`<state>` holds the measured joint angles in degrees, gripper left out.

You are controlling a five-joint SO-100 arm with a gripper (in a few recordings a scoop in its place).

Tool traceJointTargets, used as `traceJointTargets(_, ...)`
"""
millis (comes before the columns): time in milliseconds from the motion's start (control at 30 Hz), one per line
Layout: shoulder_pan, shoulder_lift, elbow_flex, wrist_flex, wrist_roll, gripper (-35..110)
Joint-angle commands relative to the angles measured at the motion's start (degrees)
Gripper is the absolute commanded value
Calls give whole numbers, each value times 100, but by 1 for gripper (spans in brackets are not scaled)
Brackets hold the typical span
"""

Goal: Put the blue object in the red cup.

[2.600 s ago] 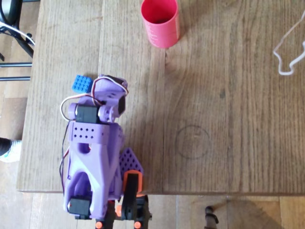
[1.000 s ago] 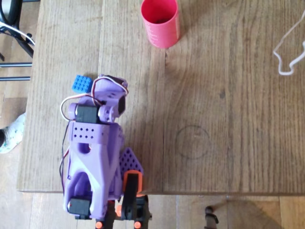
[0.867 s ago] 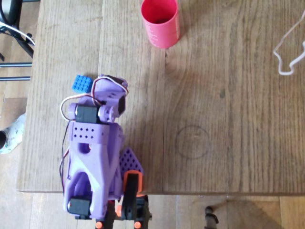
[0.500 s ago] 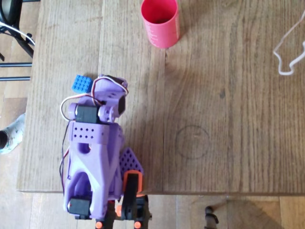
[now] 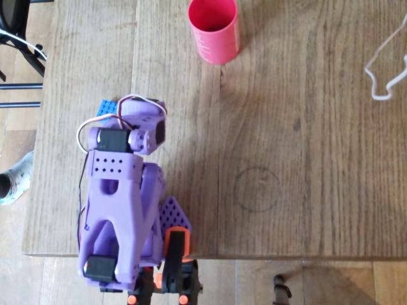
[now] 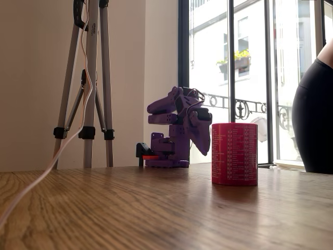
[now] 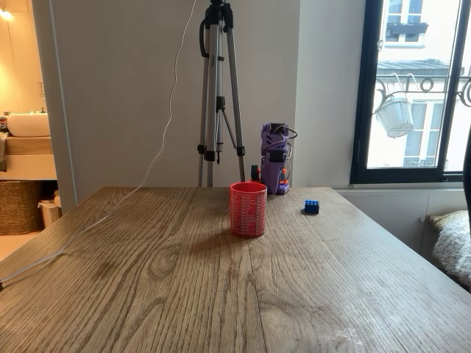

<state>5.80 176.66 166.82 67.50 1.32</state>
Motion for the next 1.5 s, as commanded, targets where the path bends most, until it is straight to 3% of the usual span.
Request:
traceJointTargets(0, -149, -3946, -3639, 598, 642, 1)
traceJointTargets(200, -791, -6249, -6012, 1767, 1688, 1)
traceJointTargets(400, -1784, -7813, -6724, 2417, 1758, 1)
traceJointTargets(800, -2856, -8525, -6785, 2065, 4034, 1)
traceJointTargets(1100, -2900, -9132, -7717, 2004, 4843, 1)
traceJointTargets(1467, -3173, -9325, -7805, 2188, 4729, 1)
